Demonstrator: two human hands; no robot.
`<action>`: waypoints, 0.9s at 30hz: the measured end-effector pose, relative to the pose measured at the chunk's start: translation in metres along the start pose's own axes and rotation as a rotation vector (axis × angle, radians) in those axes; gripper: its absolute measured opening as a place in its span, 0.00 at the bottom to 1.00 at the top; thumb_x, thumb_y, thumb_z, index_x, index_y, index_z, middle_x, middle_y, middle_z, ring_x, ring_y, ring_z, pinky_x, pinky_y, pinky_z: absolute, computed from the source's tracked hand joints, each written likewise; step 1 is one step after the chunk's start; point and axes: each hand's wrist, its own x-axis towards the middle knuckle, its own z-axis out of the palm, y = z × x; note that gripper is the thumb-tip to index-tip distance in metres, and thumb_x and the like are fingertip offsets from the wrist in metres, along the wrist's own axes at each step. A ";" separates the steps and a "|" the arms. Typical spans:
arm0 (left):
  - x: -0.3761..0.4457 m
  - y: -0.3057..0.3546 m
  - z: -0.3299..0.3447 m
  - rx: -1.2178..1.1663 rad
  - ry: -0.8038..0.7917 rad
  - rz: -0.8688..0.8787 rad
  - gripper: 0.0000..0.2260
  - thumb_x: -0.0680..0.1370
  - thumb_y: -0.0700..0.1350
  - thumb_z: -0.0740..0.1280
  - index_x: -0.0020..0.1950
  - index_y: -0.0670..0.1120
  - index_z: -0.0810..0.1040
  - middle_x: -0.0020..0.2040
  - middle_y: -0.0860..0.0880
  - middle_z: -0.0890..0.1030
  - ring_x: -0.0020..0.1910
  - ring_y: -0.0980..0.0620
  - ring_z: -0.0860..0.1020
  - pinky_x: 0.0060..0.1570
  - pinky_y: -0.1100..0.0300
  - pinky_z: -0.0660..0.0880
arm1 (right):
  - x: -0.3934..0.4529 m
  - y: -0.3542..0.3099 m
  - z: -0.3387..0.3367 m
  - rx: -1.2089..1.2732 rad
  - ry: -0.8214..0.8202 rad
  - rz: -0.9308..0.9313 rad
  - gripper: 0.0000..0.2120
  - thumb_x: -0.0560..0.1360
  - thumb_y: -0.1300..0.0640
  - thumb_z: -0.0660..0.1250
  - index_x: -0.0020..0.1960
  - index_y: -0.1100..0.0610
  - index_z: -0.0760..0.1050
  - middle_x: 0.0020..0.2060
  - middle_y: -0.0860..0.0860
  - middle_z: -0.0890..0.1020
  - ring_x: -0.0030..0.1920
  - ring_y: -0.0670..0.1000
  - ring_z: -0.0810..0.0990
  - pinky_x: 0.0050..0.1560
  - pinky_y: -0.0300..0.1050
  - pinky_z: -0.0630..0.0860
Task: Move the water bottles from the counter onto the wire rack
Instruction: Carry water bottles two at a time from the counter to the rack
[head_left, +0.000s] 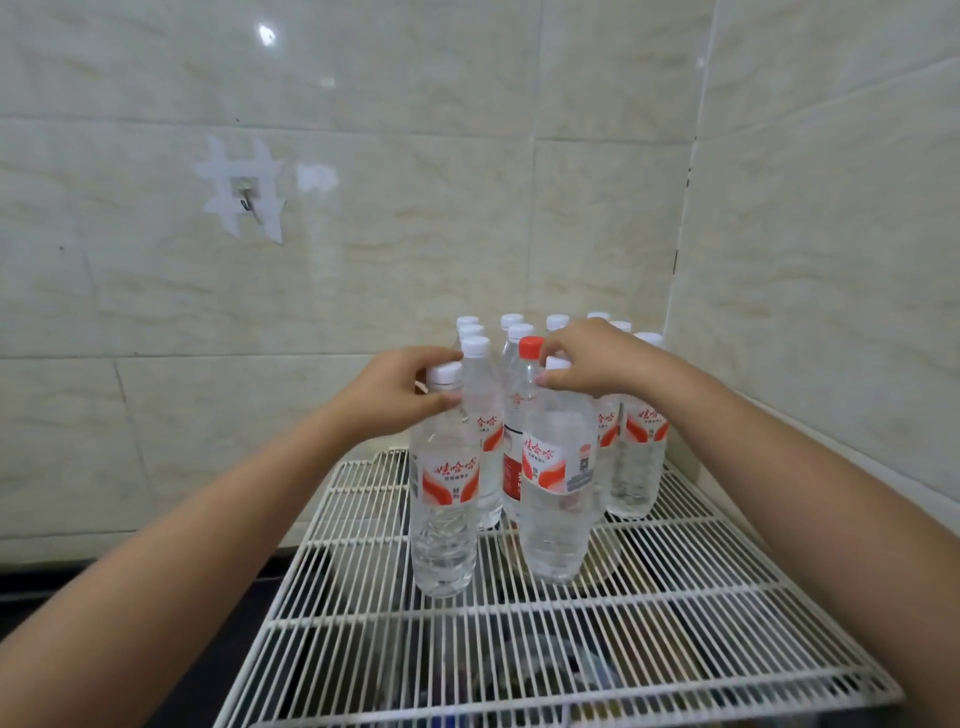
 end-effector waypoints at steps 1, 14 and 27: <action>0.000 -0.001 -0.001 -0.043 0.010 -0.005 0.20 0.74 0.38 0.68 0.65 0.41 0.72 0.59 0.46 0.78 0.54 0.52 0.76 0.54 0.61 0.73 | 0.000 0.001 -0.001 0.040 -0.017 -0.032 0.14 0.76 0.52 0.62 0.59 0.57 0.75 0.48 0.55 0.79 0.38 0.51 0.75 0.37 0.41 0.68; 0.025 0.000 0.029 -0.222 0.074 0.040 0.20 0.73 0.34 0.68 0.65 0.36 0.71 0.64 0.40 0.76 0.55 0.55 0.73 0.52 0.71 0.68 | 0.008 0.006 0.005 0.256 0.077 -0.084 0.16 0.75 0.60 0.65 0.62 0.56 0.75 0.62 0.52 0.77 0.48 0.42 0.68 0.41 0.31 0.64; 0.030 -0.007 0.035 -0.212 0.054 0.122 0.19 0.72 0.33 0.69 0.63 0.36 0.74 0.54 0.48 0.77 0.46 0.72 0.75 0.45 0.84 0.68 | 0.002 0.008 0.019 0.300 0.153 -0.046 0.18 0.76 0.59 0.62 0.65 0.55 0.72 0.67 0.52 0.73 0.66 0.51 0.71 0.59 0.37 0.64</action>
